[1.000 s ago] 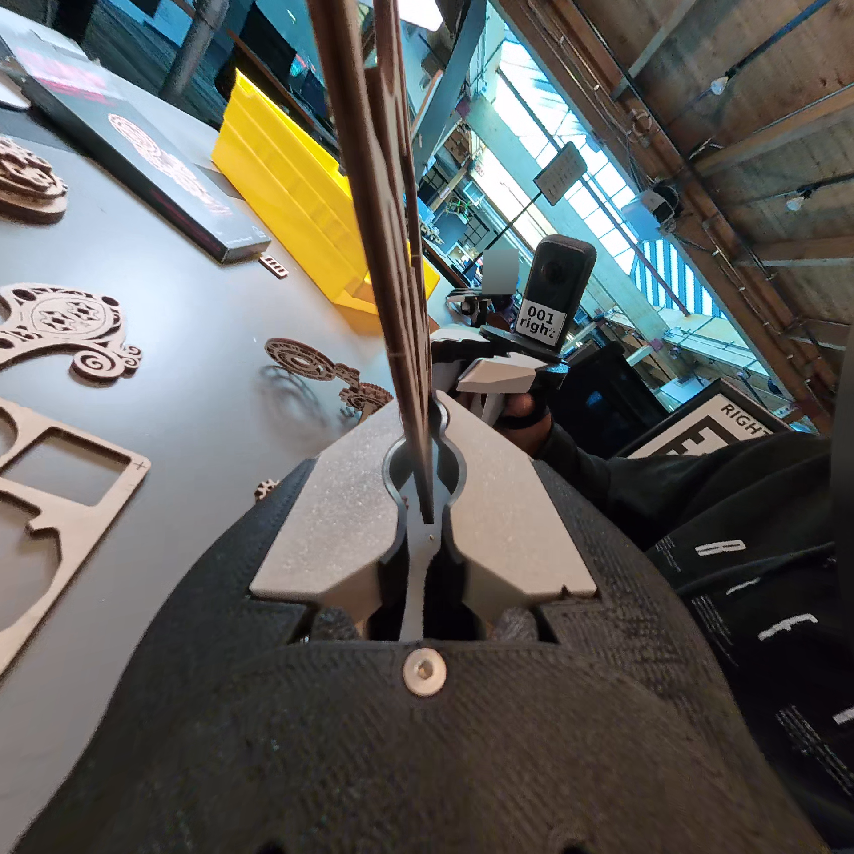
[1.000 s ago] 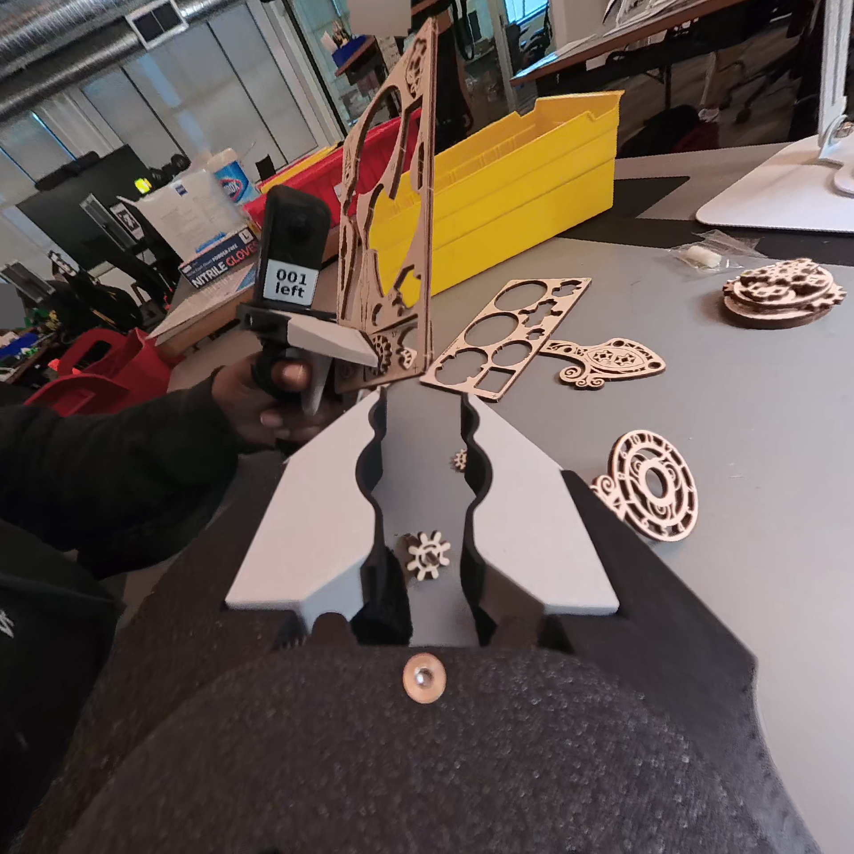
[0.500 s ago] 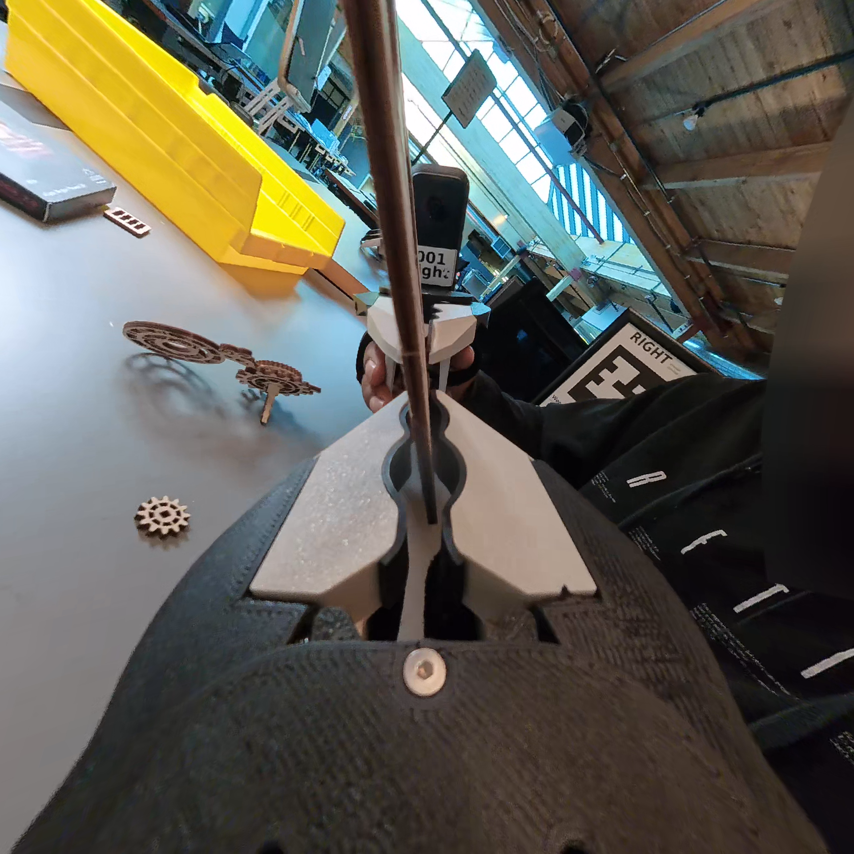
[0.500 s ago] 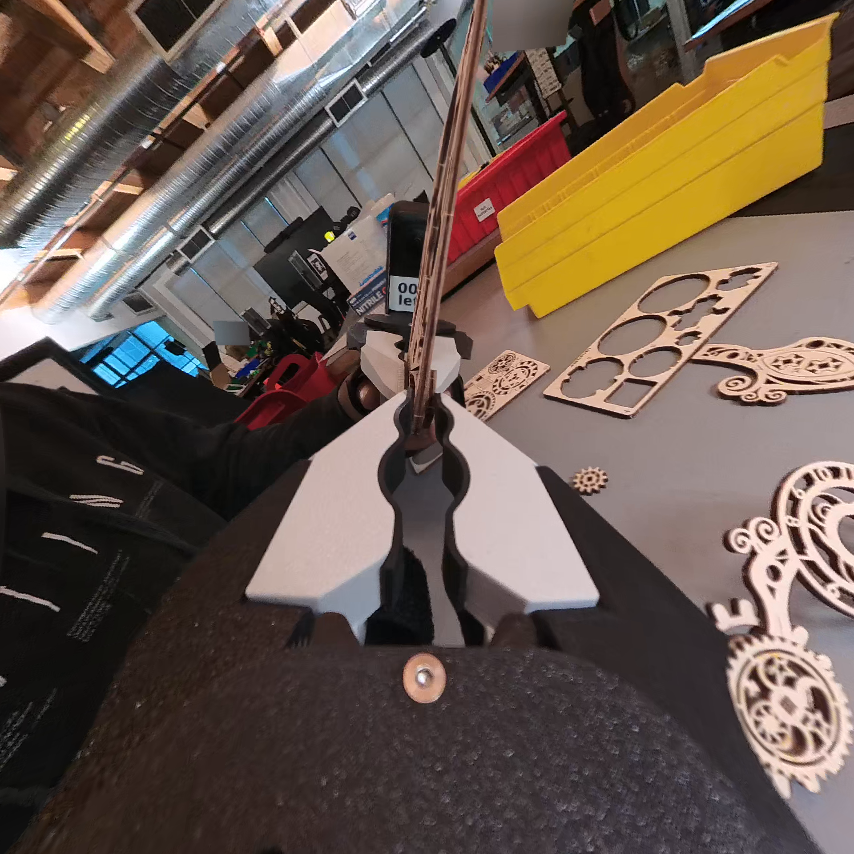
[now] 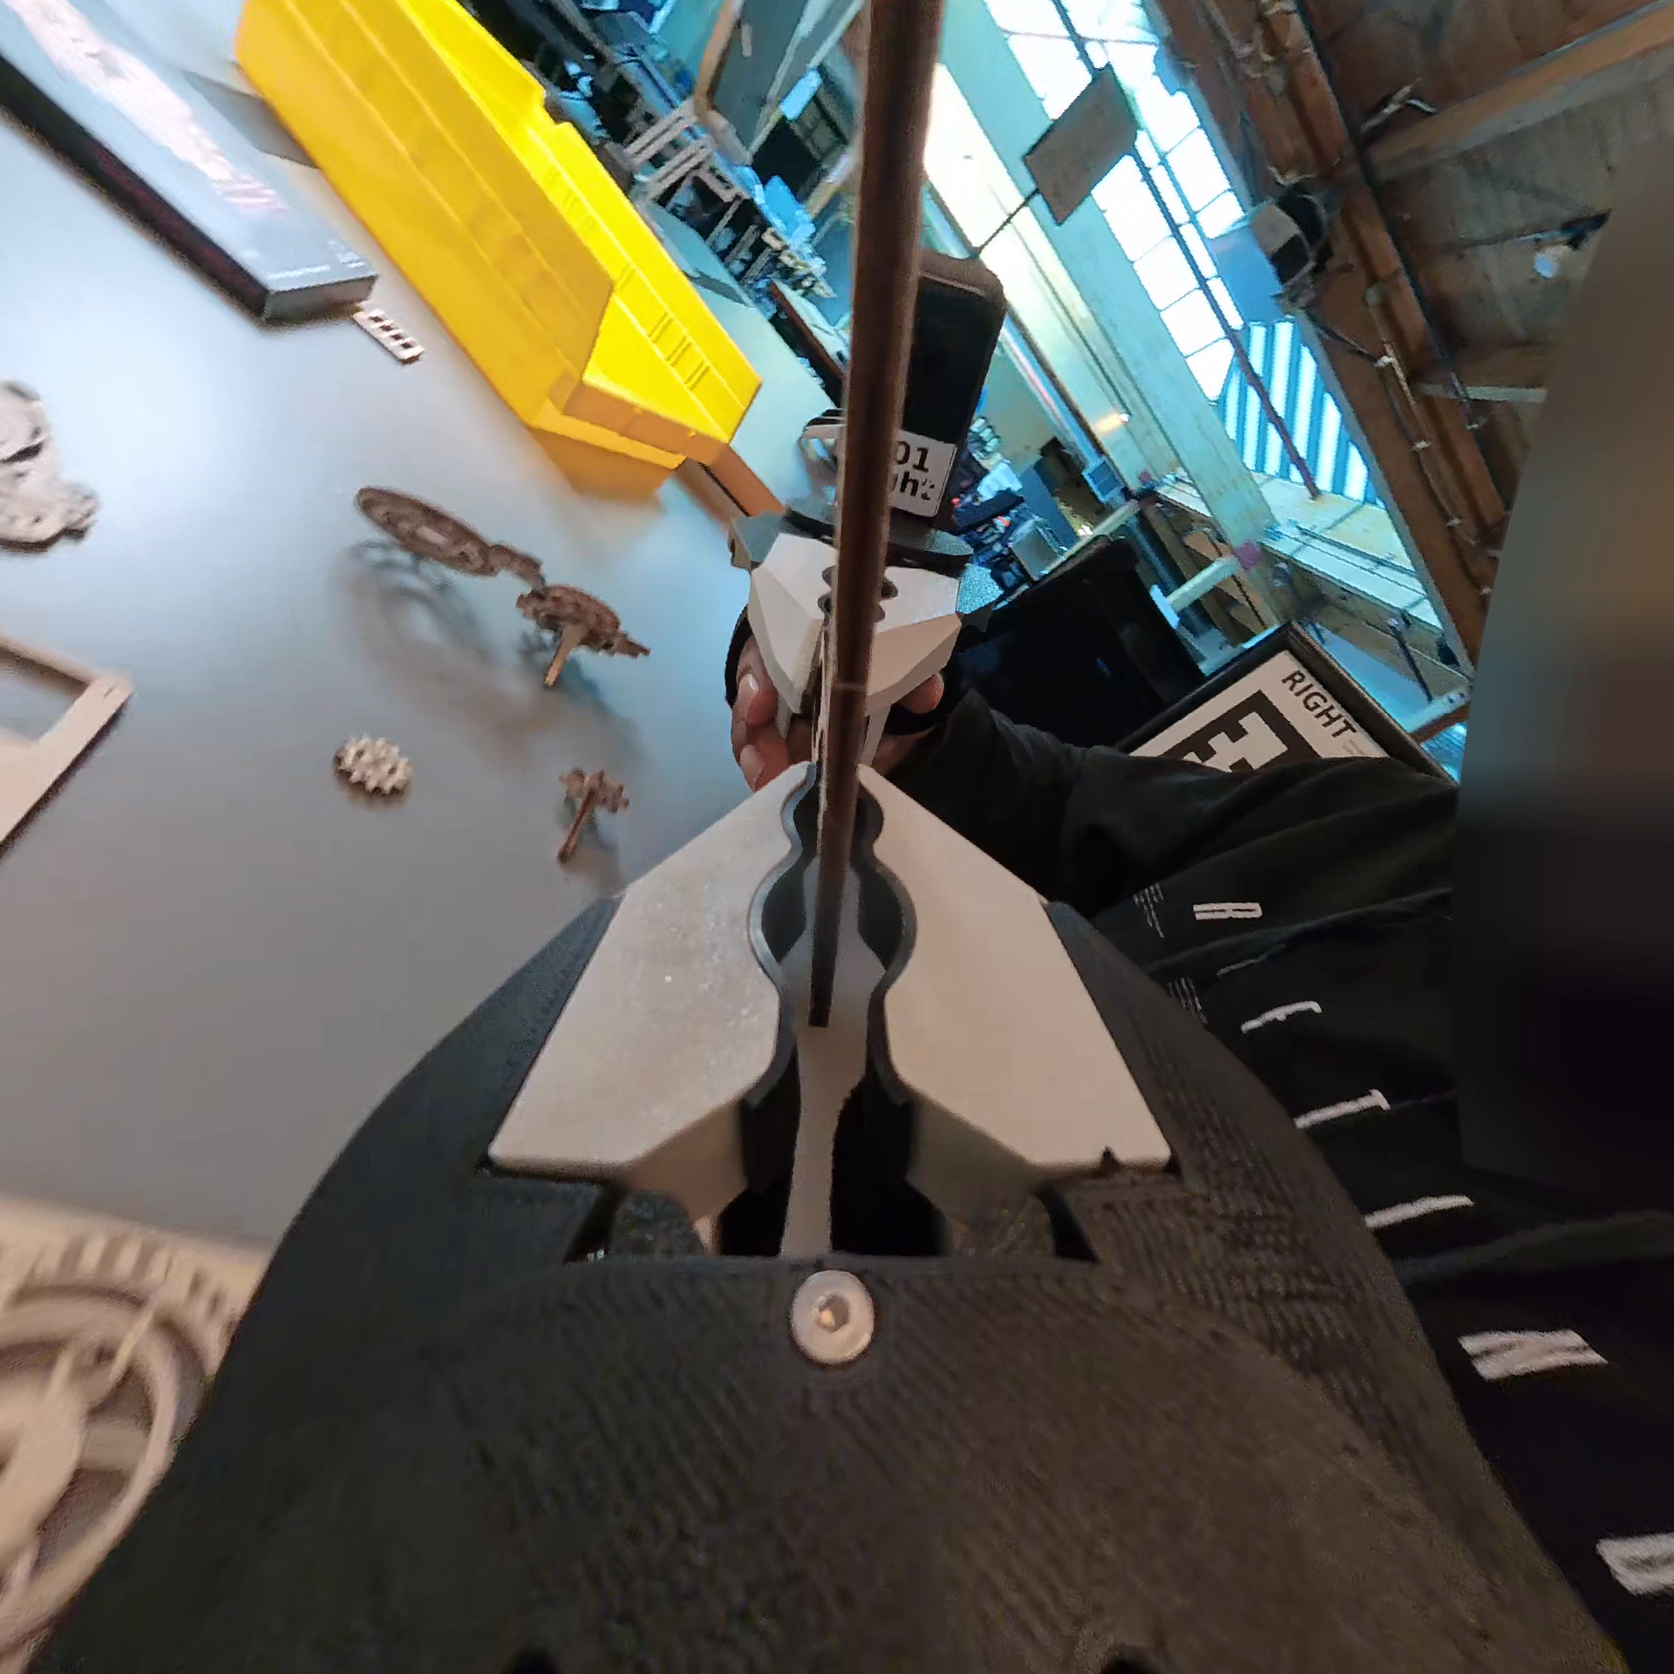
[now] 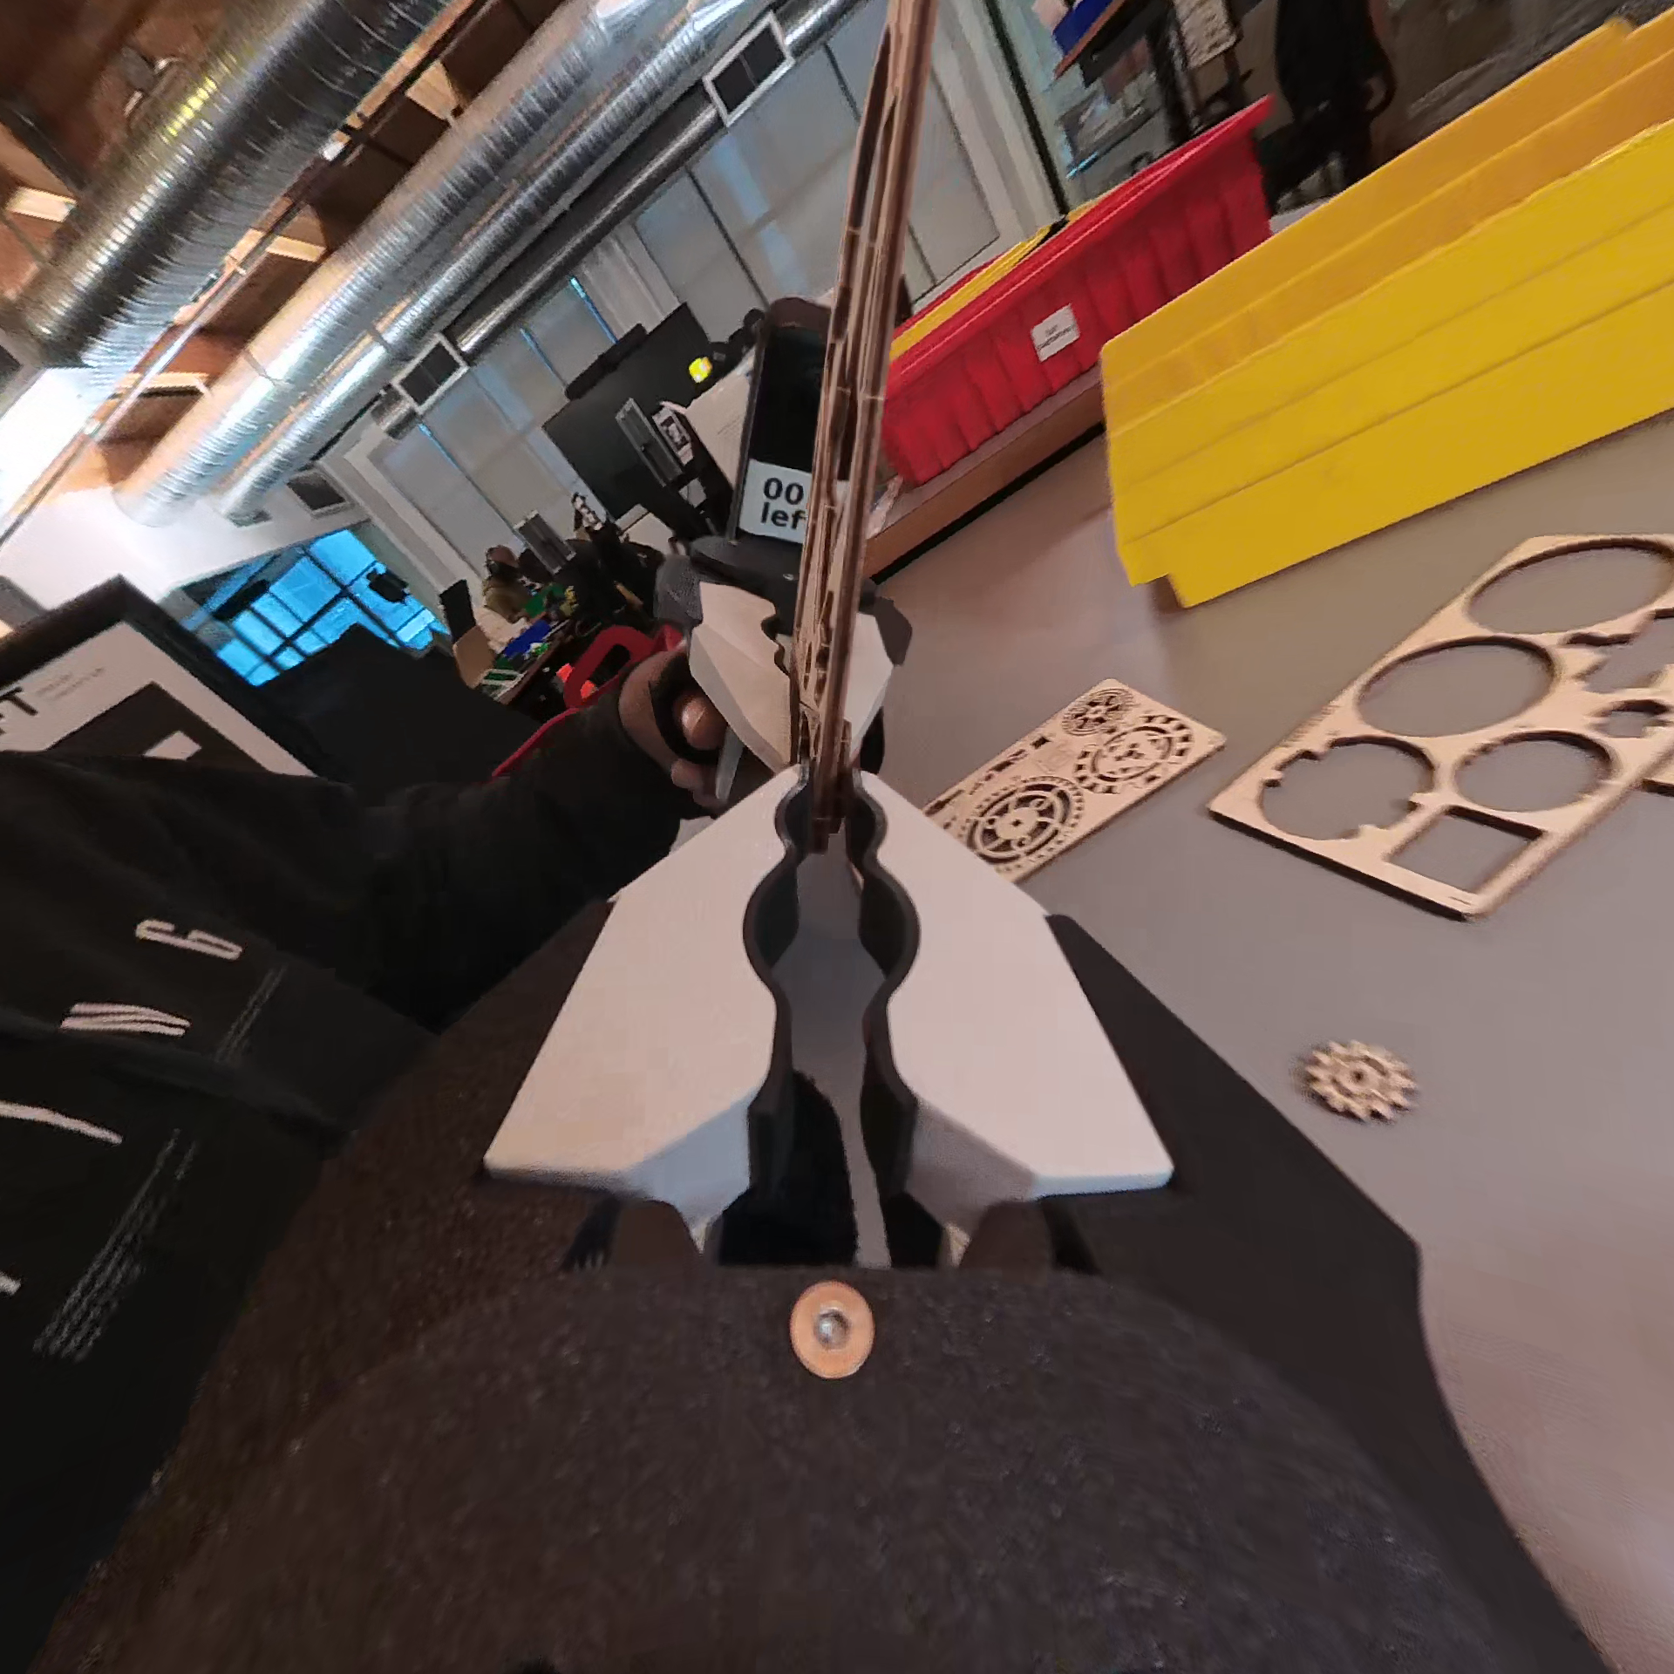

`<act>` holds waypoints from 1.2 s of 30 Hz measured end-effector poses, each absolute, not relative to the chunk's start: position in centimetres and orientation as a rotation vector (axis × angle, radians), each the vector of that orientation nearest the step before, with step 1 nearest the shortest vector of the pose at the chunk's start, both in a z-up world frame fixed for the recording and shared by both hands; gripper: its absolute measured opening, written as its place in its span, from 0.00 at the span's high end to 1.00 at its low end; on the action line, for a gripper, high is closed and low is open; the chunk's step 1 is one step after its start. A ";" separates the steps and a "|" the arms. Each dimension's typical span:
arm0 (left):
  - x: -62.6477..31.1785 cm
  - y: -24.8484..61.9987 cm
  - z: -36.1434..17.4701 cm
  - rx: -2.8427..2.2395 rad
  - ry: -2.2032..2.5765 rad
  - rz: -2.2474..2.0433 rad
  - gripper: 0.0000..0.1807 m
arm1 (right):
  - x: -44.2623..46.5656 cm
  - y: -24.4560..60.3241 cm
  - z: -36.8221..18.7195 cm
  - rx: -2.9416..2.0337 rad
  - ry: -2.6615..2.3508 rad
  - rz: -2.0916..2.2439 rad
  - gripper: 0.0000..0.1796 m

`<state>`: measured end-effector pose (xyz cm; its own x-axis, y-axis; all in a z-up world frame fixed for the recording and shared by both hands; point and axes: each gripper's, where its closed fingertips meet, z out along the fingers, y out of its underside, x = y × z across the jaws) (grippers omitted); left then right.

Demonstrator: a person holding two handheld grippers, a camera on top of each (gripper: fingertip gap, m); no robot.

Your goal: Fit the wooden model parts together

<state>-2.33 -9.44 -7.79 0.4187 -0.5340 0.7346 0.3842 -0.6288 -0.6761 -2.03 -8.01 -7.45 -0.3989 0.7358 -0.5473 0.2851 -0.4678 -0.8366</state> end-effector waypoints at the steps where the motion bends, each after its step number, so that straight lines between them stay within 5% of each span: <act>1: -3.4 -10.5 -7.9 -1.834 0.098 -1.330 0.99 | -3.0 -9.1 -7.7 -1.493 -1.416 1.944 0.98; 12: -12.7 -20.9 -10.8 -1.887 -0.252 -1.380 0.99 | -12.8 -19.8 -10.9 -1.535 -1.656 2.081 0.98; 16: -14.9 -23.0 -13.4 -1.996 -0.303 -1.433 0.99 | -12.5 -19.4 -12.1 -1.532 -1.783 1.888 0.86; 21: -18.6 -24.3 -18.1 -2.240 -0.402 -1.357 0.96 | -8.1 -15.6 -11.5 -1.487 -1.810 1.707 0.88; 30: -21.7 -23.4 -18.9 -2.470 -0.347 -1.045 0.70 | -0.6 -10.4 -12.1 -1.595 -1.701 1.589 0.90; 36: -24.0 -24.1 -19.1 -2.596 -0.272 -0.639 0.42 | 1.8 -8.5 -12.0 -1.609 -1.635 1.558 0.91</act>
<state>-24.03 -24.08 -19.12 0.8732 0.0815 0.4804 0.2903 -0.8789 -0.3786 1.83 -8.48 -12.03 -0.2821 0.8636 -0.4179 0.4591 -0.2610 -0.8492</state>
